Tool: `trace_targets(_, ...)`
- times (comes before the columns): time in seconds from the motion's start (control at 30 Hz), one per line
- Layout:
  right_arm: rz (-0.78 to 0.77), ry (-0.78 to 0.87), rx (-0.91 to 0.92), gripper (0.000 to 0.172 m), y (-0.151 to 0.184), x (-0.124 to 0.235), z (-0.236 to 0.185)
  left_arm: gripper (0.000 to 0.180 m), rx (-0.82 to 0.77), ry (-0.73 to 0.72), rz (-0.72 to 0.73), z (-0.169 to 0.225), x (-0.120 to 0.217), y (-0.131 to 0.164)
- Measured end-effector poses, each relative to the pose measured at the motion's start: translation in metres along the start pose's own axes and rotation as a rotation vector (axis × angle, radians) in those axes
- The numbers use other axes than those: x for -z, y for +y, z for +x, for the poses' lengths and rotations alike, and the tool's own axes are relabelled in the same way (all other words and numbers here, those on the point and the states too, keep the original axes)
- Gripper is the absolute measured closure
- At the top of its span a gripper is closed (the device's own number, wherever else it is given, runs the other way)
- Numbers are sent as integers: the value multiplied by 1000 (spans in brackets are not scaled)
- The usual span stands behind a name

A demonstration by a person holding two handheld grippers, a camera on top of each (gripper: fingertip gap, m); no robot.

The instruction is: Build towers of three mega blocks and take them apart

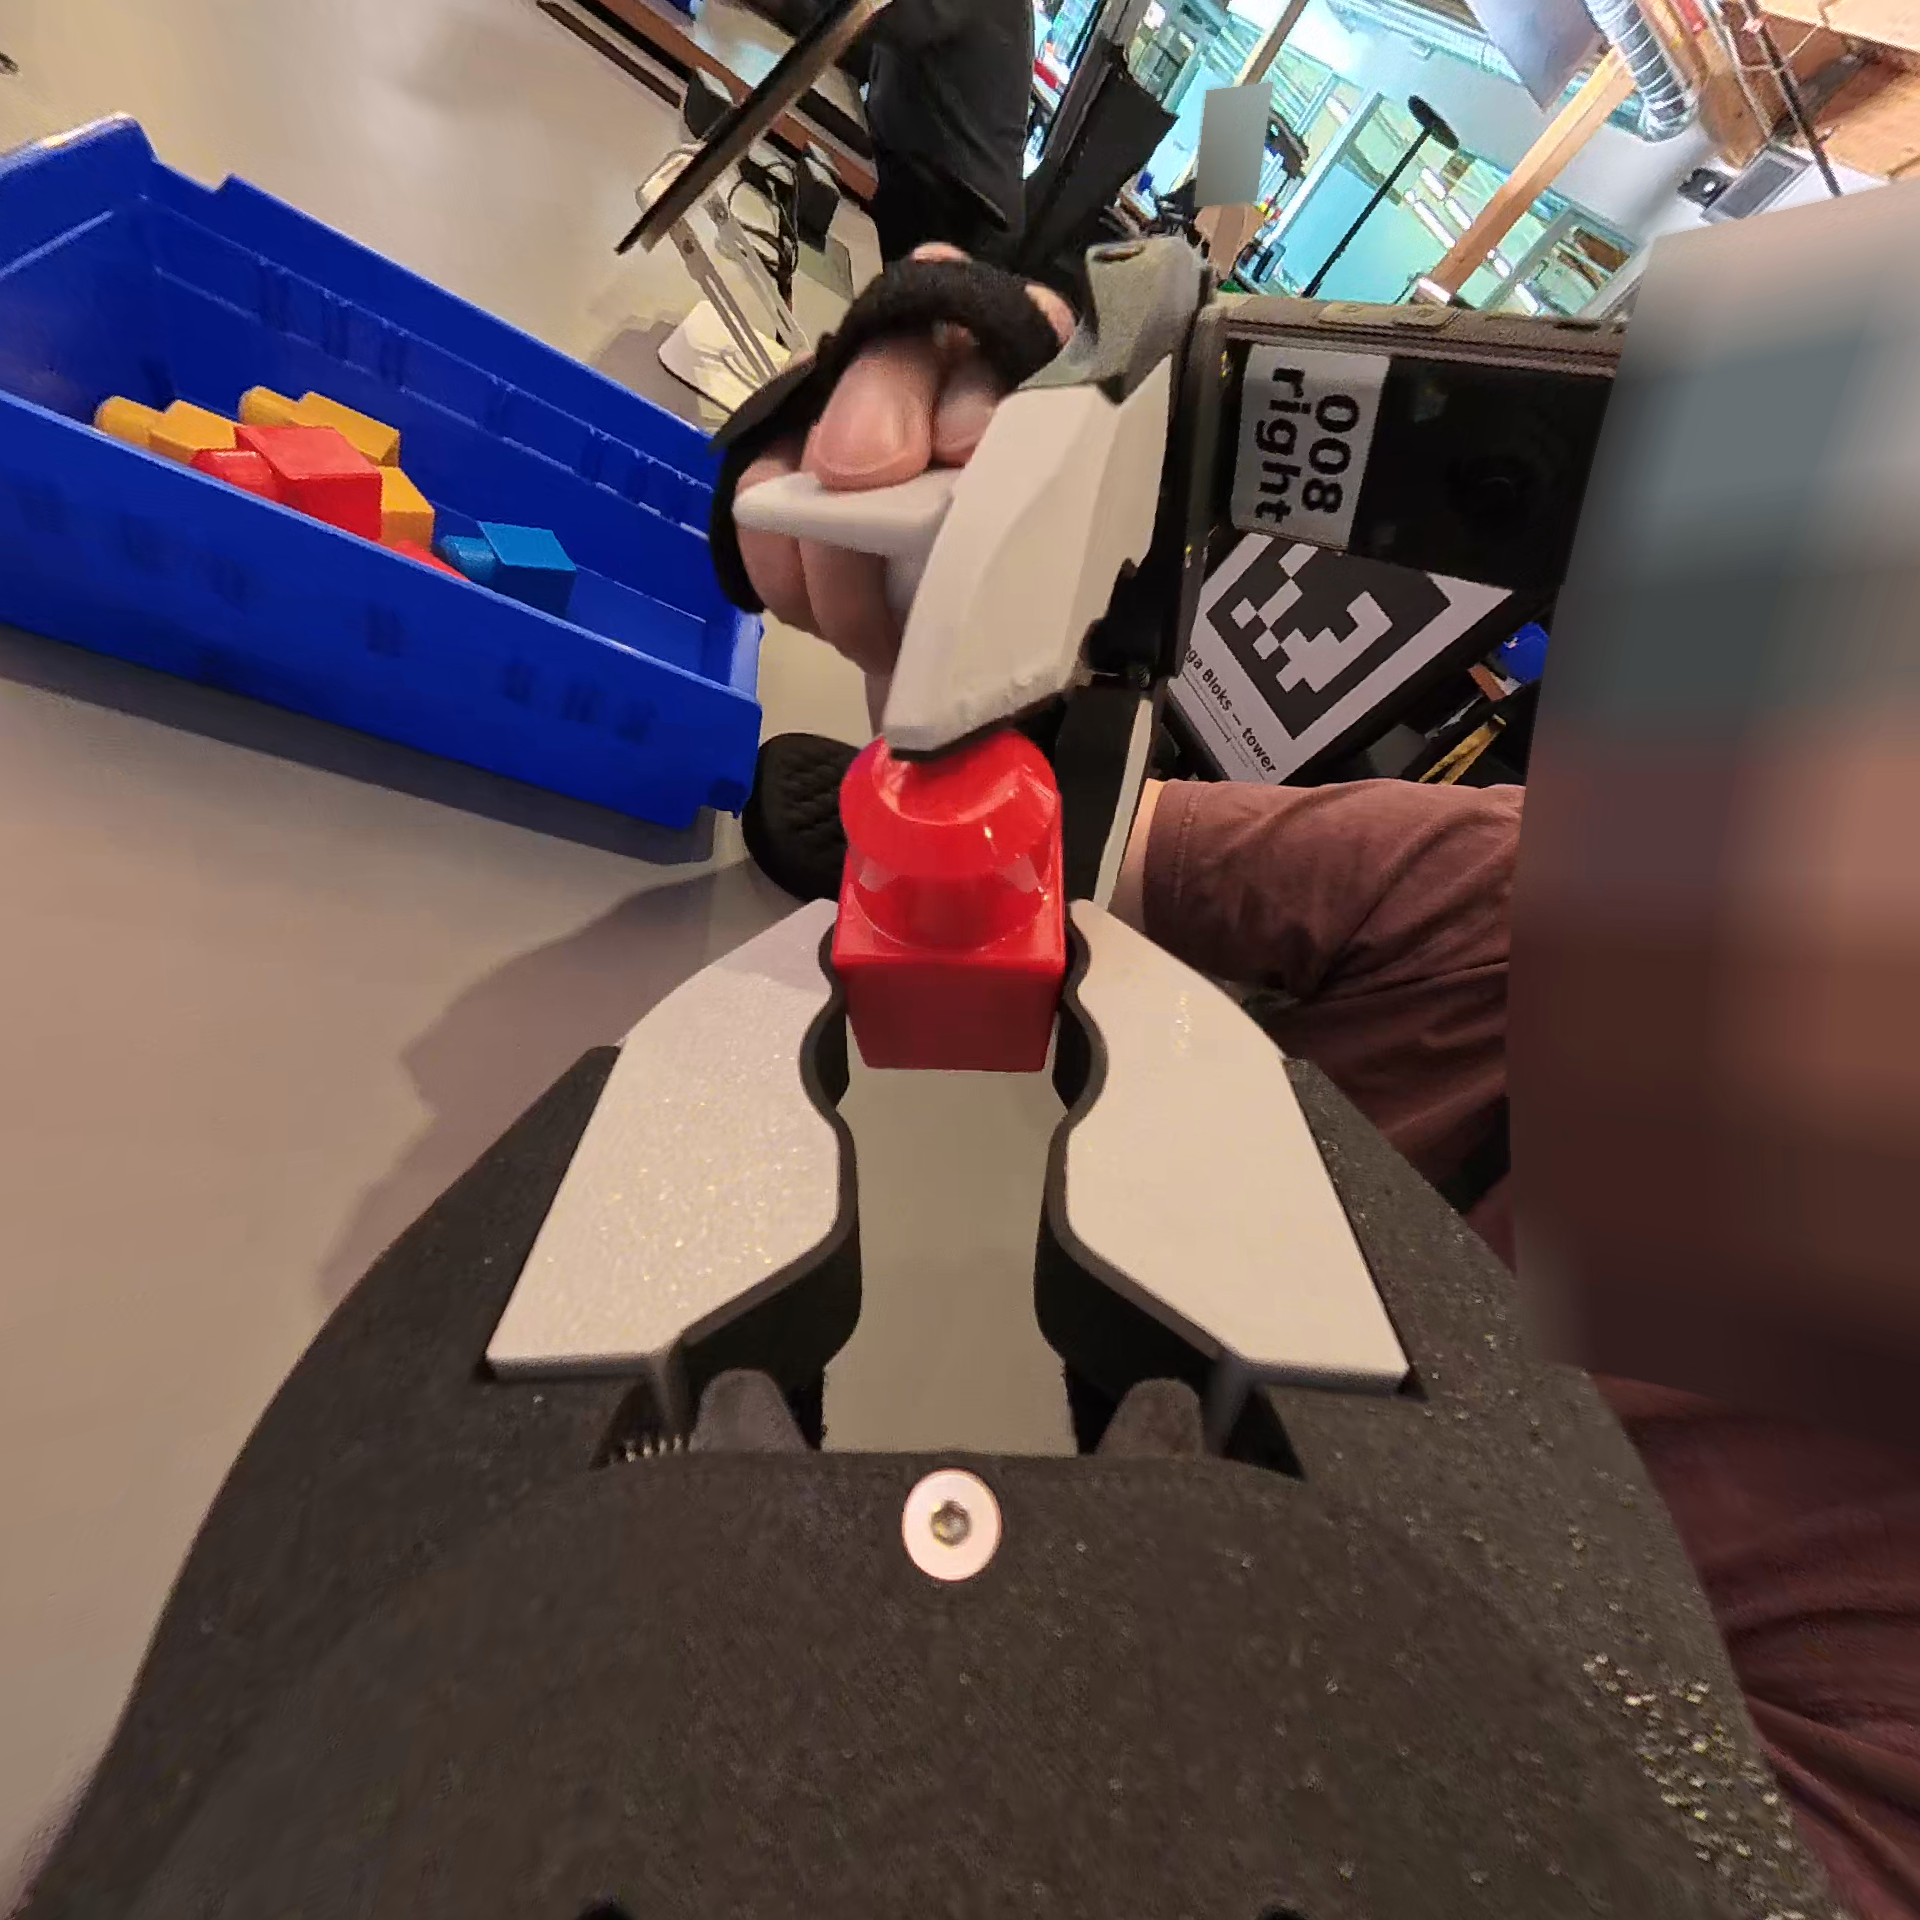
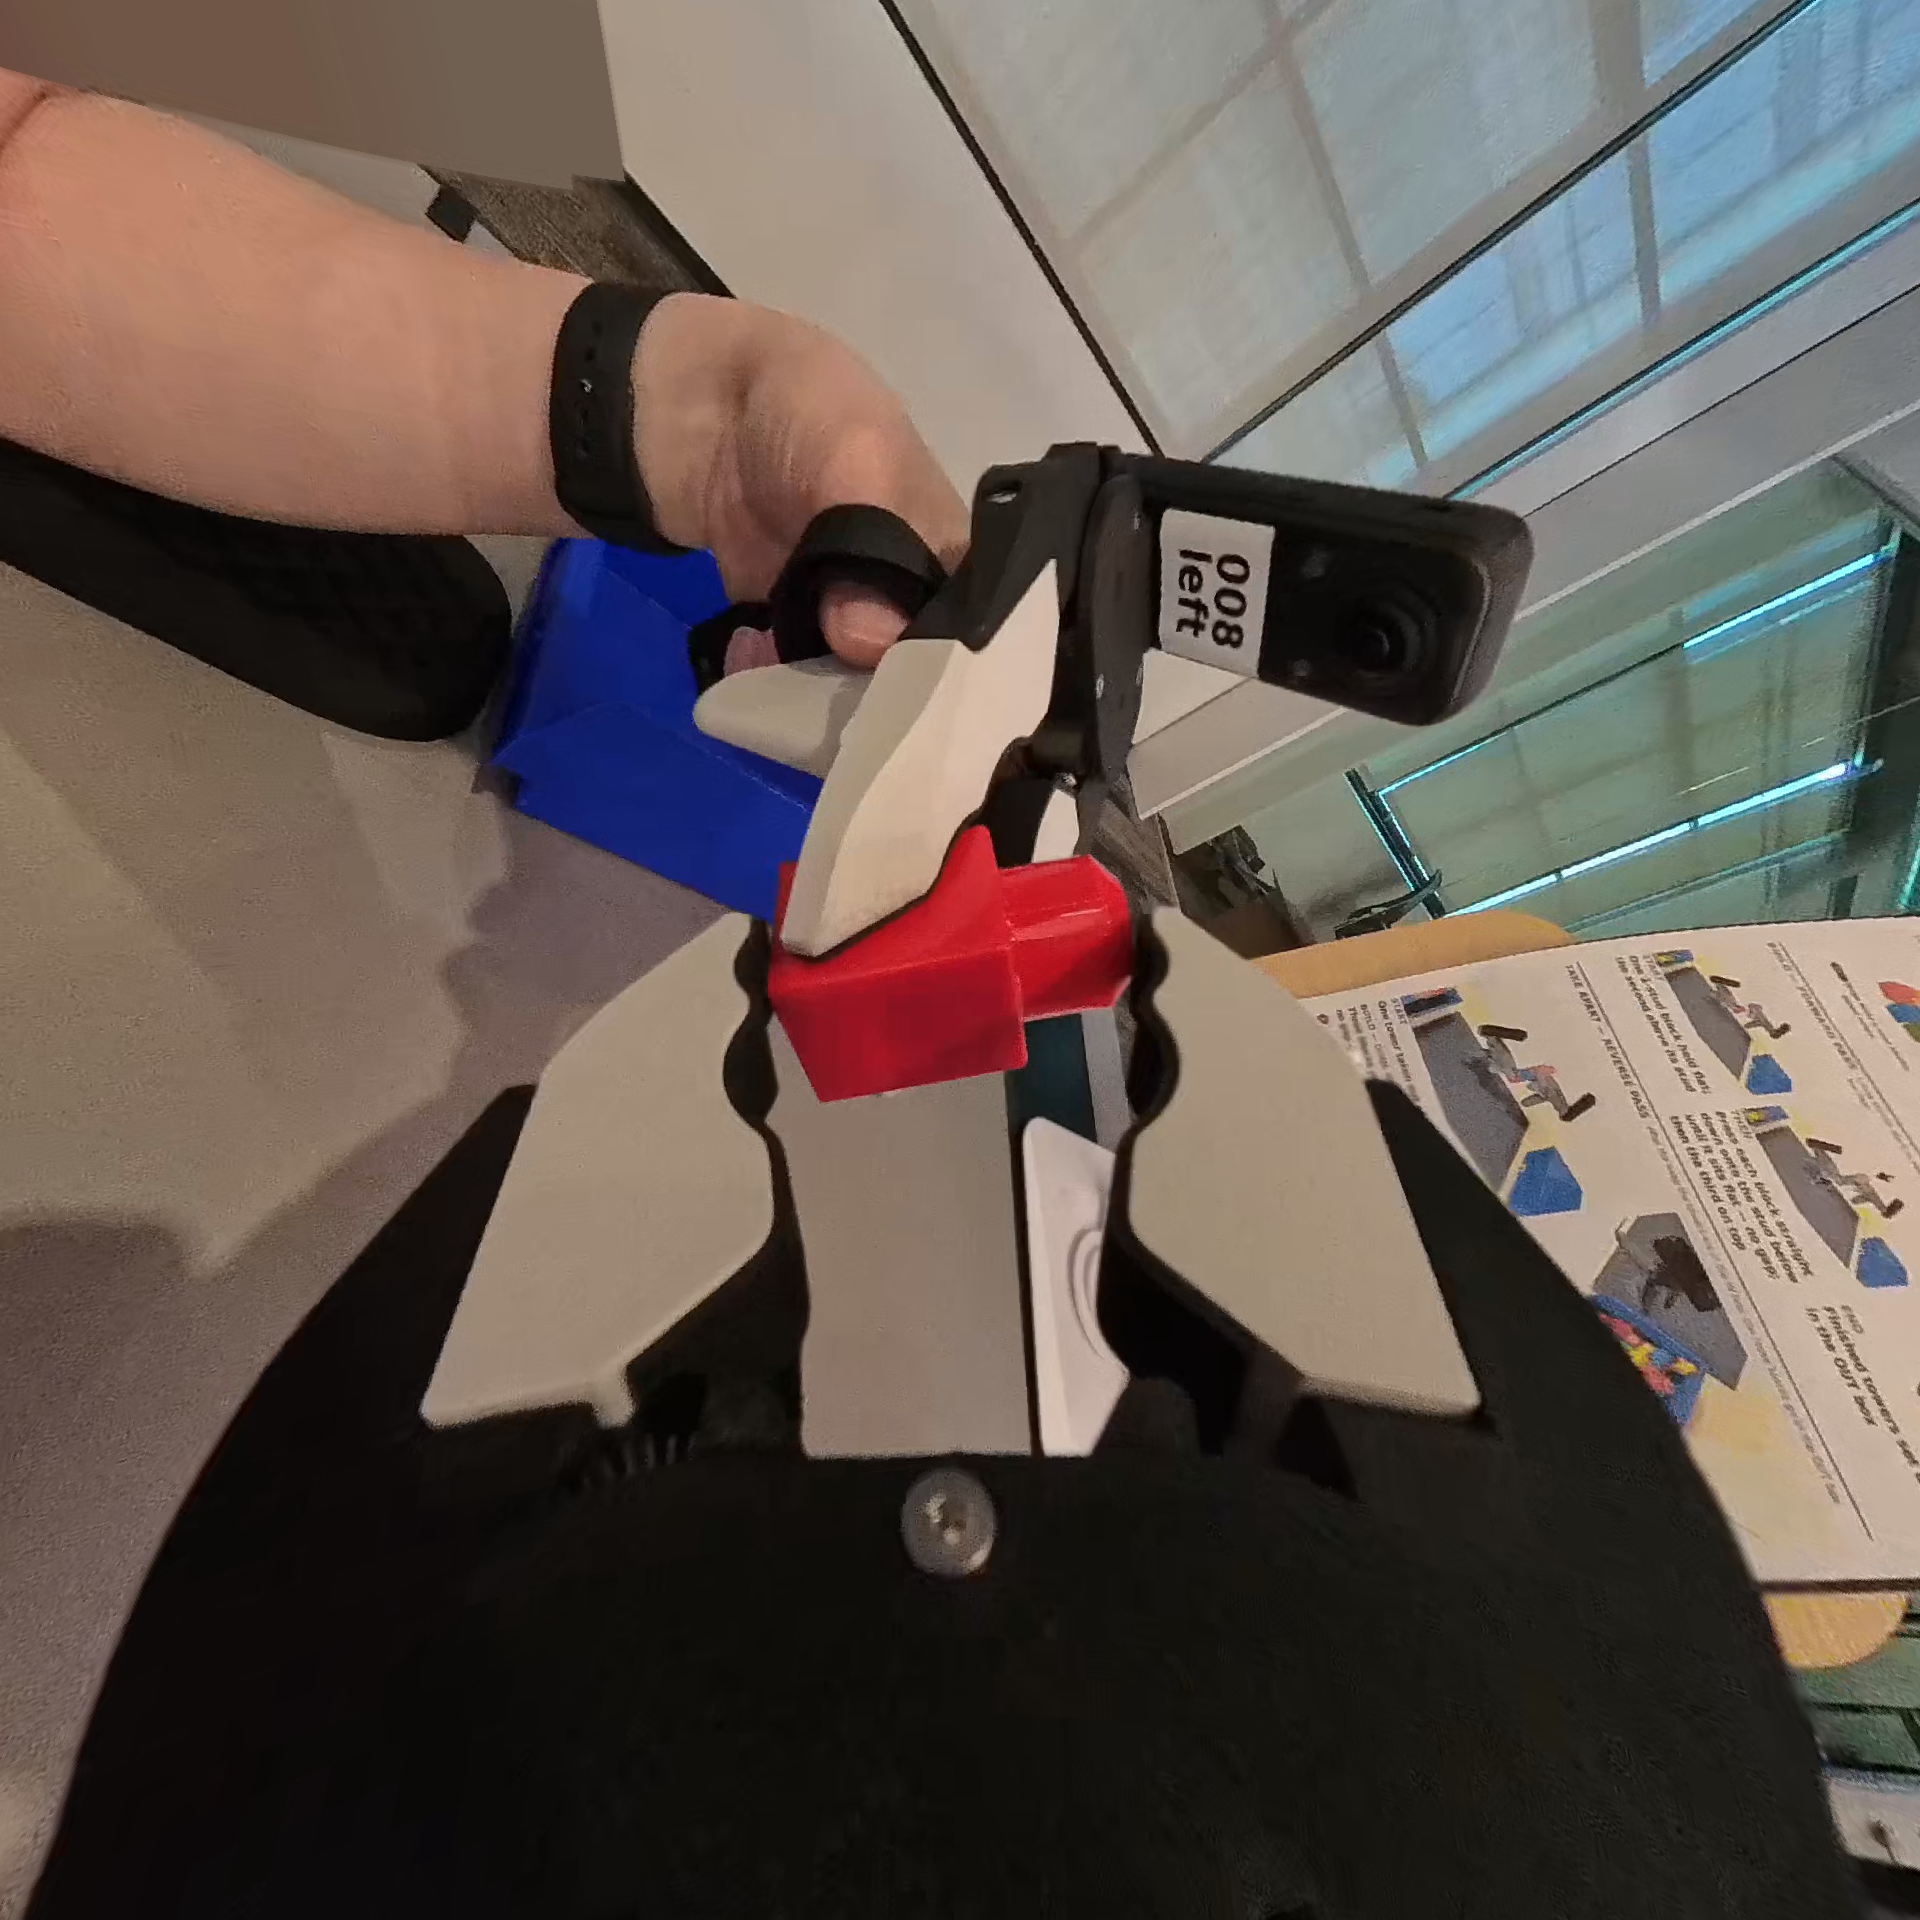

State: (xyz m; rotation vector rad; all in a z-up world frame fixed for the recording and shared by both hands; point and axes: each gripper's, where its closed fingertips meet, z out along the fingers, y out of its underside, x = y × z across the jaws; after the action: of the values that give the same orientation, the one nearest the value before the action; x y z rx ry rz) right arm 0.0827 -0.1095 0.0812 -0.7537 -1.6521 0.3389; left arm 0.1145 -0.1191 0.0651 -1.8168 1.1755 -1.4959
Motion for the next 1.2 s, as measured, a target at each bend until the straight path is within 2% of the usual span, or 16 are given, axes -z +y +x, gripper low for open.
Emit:
trace_targets(0.07, -54, 30, 11, 105, 6, 13, 10, 136, 3, 36, 63, 6, 3, -10)
trace_targets(0.13, -135, 119, -12, 105, 27, 46, 37, 129, 16, 43, 127, 10, 17, -20)
trace_targets(0.2, -302, 205, -207, 105, 87, 92, 66, 122, -9, -45, 160, 4, 37, -24)
trace_targets(0.3, -618, 293, -579, 104, 218, 155, 69, 119, -45, -237, 205, -9, 71, -27)
trace_targets(0.37, -675, 234, -721, 105, 271, 163, 46, 119, -62, -339, 215, -14, 91, -26)
trace_targets(0.43, -712, 179, -750, 105, 300, 155, 29, 119, -65, -396, 219, -14, 105, -24)
trace_targets(0.57, -909, 100, -715, 104, 345, 147, 1, 120, -72, -493, 230, -16, 127, -21)
trace_targets(0.67, -918, 159, -697, 101, 353, 149, 7, 119, -49, -655, 224, -27, 157, -11)
trace_targets(0.8, -733, 301, -703, 102, 315, 160, 45, 122, 93, -1013, 166, -50, 229, 31)
trace_targets(0.9, -629, 367, -684, 102, 285, 170, 66, 128, 295, -1149, 130, -58, 270, 75)
trace_targets(1.03, -586, 383, -657, 102, 266, 172, 75, 128, 396, -1227, 73, -66, 289, 108)
trace_targets(1.13, -597, 358, -649, 101, 266, 168, 71, 124, 481, -1392, -52, -70, 309, 131)
trace_targets(1.2, -610, 337, -651, 101, 268, 165, 67, 125, 464, -1431, -125, -70, 312, 139)
